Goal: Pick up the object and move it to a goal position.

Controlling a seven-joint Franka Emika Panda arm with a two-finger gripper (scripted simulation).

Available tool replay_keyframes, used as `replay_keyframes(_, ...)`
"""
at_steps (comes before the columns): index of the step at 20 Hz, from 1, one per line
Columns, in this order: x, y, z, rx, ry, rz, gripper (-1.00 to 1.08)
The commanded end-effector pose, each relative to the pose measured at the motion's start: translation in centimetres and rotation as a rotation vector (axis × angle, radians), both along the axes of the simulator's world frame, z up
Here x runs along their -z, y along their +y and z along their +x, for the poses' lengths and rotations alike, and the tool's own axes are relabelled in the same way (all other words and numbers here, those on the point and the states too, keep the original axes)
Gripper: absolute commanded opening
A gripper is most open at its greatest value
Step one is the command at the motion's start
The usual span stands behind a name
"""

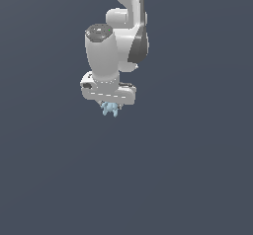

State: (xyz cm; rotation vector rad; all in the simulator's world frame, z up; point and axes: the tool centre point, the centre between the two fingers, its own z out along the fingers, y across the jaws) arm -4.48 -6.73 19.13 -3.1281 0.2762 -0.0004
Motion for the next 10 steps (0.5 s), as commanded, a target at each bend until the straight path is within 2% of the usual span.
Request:
replay_keyframes(1,-1.7,-1.1,-1.2,0.0,0.0,0.001,-1.0)
replay_keyframes(10,-6.1,-3.8,-3.9,-0.001,0.0,0.0,-1.0)
